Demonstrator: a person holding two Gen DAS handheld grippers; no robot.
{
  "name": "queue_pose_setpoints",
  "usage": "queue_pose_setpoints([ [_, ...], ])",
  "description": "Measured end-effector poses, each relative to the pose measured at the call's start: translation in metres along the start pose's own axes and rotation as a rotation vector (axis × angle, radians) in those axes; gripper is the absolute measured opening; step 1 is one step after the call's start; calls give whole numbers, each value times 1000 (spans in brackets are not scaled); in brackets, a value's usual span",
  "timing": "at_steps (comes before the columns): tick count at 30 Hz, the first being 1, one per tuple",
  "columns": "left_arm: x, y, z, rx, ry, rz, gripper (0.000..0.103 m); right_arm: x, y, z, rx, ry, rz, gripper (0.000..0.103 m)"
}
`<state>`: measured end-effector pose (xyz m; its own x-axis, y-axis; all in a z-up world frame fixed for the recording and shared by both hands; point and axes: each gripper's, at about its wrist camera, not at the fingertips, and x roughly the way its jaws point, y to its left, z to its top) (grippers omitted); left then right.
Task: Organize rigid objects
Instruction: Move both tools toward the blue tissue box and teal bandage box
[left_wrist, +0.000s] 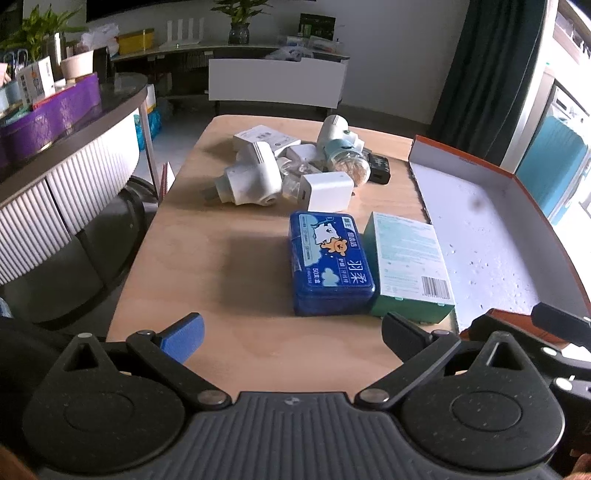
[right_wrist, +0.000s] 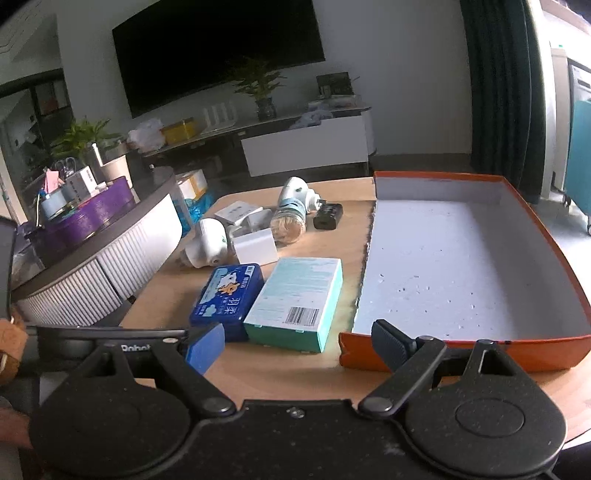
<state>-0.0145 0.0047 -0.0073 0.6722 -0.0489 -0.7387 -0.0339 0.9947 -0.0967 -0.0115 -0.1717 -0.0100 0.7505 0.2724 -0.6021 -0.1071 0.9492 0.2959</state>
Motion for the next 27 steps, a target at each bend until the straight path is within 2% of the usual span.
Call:
queue_pose_setpoints([
  [6, 5, -2, 0, 2, 2, 1, 103, 4, 2, -2, -22, -5, -26, 102],
  [27, 24, -9, 14, 9, 16, 12, 103, 18, -3, 0, -25, 8, -20, 102],
])
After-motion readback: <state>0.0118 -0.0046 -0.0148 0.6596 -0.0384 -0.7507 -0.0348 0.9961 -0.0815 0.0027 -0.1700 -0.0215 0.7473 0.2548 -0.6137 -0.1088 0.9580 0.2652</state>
